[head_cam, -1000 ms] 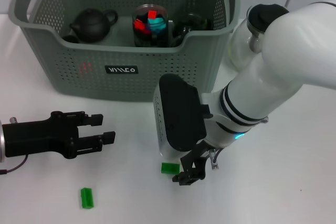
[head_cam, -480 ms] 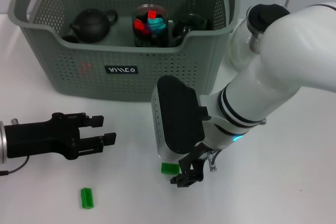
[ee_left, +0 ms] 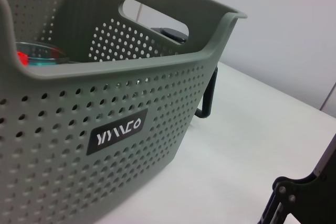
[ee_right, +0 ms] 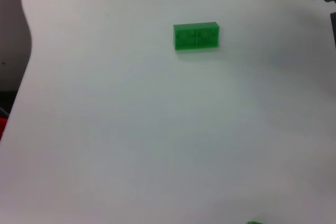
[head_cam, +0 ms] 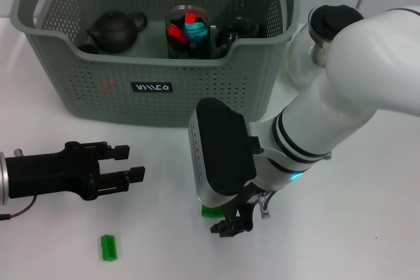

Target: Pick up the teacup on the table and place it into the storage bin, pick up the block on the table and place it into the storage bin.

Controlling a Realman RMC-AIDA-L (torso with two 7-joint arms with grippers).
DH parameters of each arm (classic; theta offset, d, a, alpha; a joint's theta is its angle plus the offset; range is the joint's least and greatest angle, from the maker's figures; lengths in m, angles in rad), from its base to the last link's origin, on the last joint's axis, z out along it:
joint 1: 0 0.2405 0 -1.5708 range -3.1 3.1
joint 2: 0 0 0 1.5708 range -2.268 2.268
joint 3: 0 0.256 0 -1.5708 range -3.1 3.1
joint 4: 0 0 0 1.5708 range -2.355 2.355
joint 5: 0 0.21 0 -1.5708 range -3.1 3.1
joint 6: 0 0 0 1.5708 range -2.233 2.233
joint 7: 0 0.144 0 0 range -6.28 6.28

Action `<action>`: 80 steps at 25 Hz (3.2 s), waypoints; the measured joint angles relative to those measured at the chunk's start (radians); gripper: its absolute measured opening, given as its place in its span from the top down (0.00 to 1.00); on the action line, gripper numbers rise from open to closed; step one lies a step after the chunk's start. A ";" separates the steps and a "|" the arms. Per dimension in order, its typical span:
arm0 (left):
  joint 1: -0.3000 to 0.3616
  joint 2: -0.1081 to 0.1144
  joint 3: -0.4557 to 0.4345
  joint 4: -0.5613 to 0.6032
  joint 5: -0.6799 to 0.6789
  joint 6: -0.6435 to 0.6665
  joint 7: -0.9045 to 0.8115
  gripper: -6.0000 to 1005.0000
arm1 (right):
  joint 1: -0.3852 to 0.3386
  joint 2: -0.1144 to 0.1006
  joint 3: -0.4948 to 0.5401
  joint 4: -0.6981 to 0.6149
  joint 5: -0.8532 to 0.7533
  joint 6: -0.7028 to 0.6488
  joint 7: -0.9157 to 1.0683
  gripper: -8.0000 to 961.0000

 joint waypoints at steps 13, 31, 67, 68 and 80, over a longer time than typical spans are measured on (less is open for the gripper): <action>-0.001 0.000 0.000 0.000 0.000 0.000 -0.001 0.39 | 0.006 -0.001 0.000 0.003 0.001 -0.009 0.003 0.70; -0.005 0.008 -0.009 0.000 -0.010 -0.004 -0.002 0.39 | -0.015 -0.020 0.171 -0.158 -0.002 -0.279 0.062 0.76; -0.029 0.015 -0.023 0.000 -0.004 -0.051 -0.017 0.39 | 0.248 -0.024 0.744 -0.016 -0.193 0.034 0.361 0.70; -0.029 0.014 -0.023 0.000 -0.004 -0.051 -0.017 0.39 | 0.274 -0.024 0.743 0.045 -0.206 0.068 0.360 0.70; -0.029 0.012 -0.023 0.000 -0.004 -0.051 -0.017 0.39 | 0.385 -0.025 0.750 0.275 -0.329 0.232 0.473 0.68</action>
